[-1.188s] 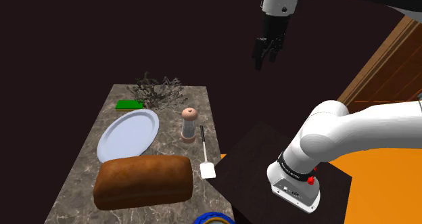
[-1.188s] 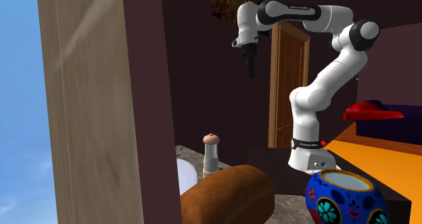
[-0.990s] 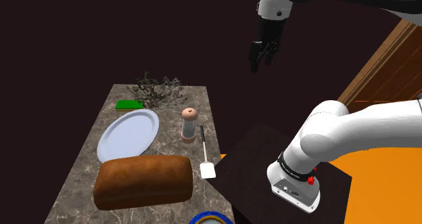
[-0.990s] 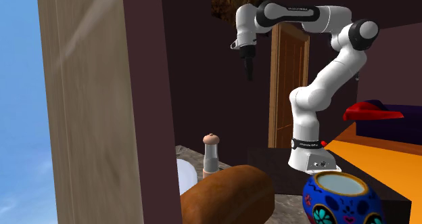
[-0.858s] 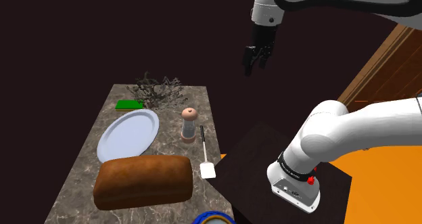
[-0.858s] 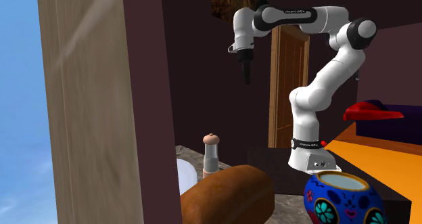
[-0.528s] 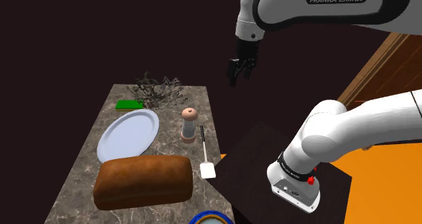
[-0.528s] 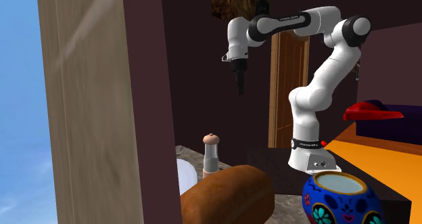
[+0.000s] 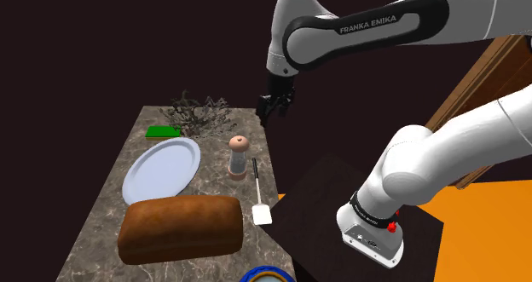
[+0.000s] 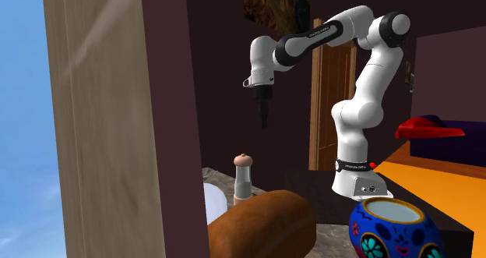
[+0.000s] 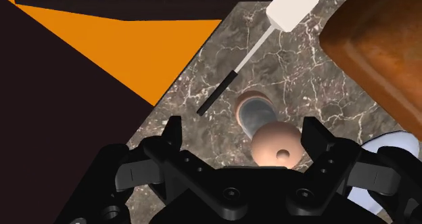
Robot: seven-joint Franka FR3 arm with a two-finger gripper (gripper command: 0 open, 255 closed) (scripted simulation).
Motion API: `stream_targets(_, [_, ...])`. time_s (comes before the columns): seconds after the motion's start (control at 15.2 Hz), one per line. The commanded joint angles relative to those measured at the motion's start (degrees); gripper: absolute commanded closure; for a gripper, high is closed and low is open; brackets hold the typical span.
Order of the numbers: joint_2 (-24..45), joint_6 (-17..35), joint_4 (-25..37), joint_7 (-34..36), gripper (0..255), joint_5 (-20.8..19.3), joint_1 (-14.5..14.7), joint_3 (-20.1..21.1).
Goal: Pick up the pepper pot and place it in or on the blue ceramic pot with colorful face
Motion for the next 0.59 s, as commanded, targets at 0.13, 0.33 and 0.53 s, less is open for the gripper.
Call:
stream_targets(0.13, [7.45, 8.49, 0.24, -0.22, 0, 2.04, 1.29, 1.03])
stream_targets(0.33, [13.55, 14.1, 1.64, -0.2, 0, 3.55, 2.38, 2.03])
stream_targets(0.53, [17.92, 18.15, 2.54, -0.26, 0, 4.47, 3.08, 2.69])
